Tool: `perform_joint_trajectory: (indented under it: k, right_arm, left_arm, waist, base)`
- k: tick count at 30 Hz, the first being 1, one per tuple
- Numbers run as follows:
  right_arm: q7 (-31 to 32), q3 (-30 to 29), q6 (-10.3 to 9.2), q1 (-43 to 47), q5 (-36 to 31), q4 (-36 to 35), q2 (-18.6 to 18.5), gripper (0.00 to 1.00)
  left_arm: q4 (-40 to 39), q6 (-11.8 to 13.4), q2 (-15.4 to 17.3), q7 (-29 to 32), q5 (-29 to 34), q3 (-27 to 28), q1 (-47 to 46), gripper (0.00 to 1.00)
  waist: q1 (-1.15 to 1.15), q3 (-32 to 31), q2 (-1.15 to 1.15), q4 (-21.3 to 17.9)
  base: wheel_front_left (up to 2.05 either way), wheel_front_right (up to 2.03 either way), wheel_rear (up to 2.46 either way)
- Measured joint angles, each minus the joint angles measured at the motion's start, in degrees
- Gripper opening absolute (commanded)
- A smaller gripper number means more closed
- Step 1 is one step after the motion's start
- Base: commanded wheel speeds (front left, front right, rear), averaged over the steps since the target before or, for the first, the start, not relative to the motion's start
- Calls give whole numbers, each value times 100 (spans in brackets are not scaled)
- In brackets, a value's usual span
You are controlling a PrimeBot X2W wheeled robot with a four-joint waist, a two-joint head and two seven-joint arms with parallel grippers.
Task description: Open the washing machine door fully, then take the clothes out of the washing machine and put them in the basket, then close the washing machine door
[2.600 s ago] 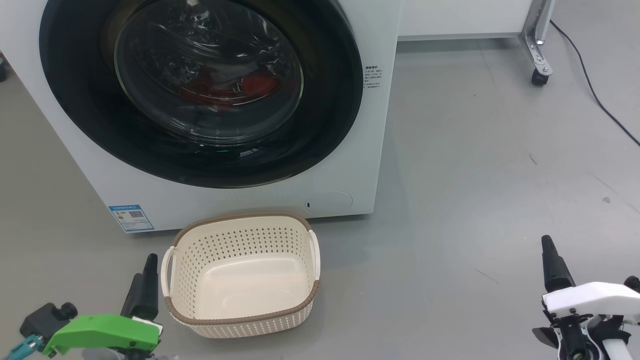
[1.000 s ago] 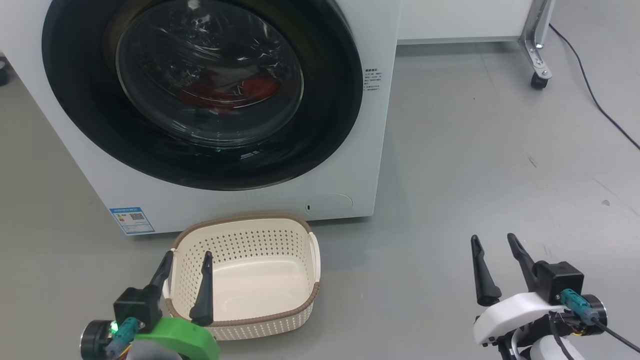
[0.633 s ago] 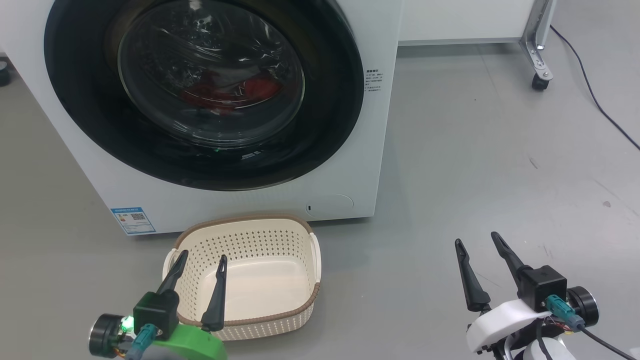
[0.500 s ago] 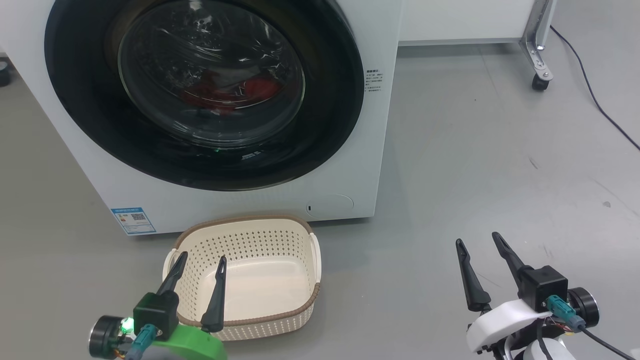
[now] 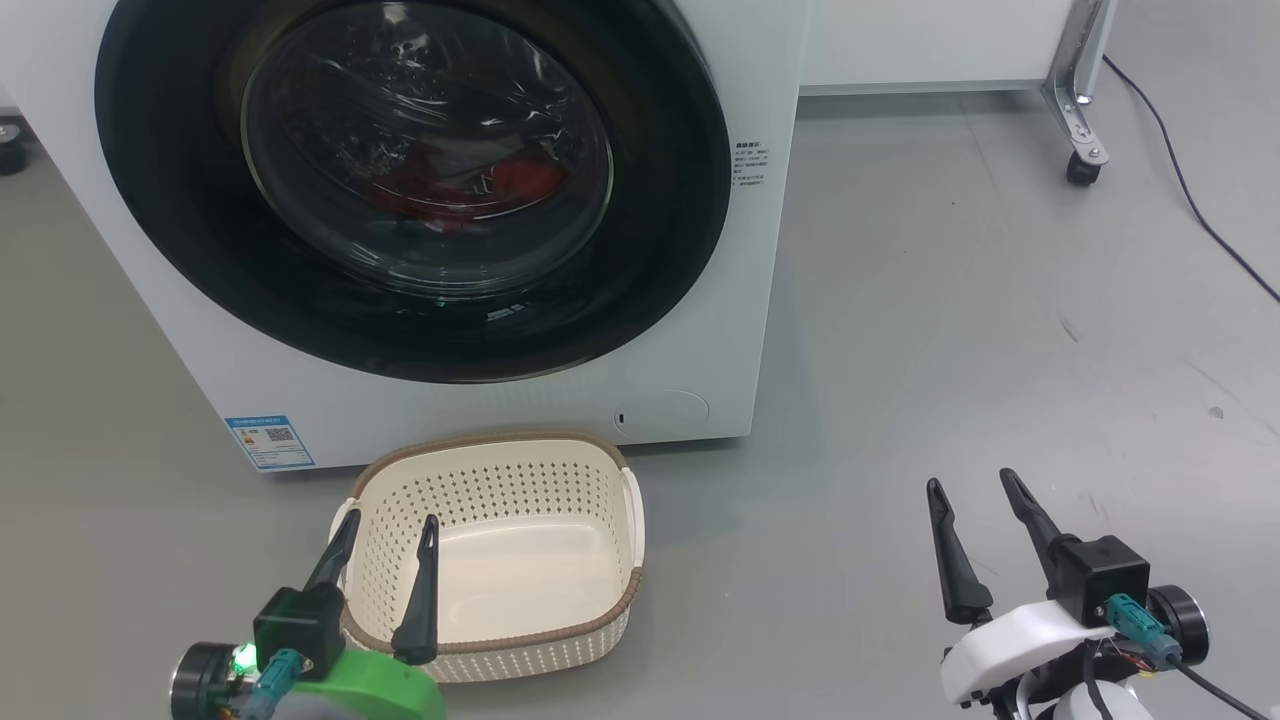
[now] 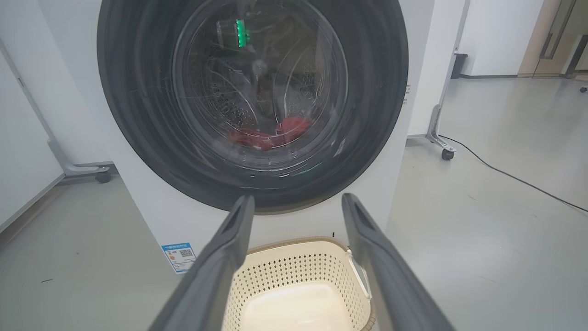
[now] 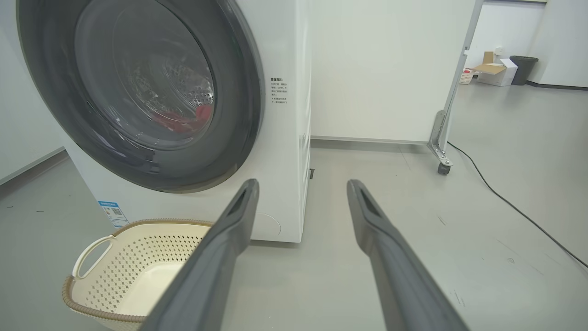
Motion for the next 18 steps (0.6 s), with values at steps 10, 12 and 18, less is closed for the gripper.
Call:
perform_joint_trajectory:
  k: [10, 12, 18]
  right_arm:
    - [0, -79, 2, 54, -8, 18, 55, 100]
    - [0, -93, 7, 55, -14, 19, 63, 100]
    - [0, -135, 9, 68, -20, 20, 87, 77]
  left_arm:
    - [83, 36, -45, 0, -21, 83, 29, 100]
    - [92, 36, -49, 0, -21, 86, 30, 100]
    - [119, 35, -66, 0, -21, 94, 30, 100]
  waist:
    - [0, 1, 0, 9]
    - [0, 1, 0, 10]
    - [0, 0, 0, 17]
  base:
    - [0, 0, 0]
    - [0, 0, 0]
    - [0, 0, 0]
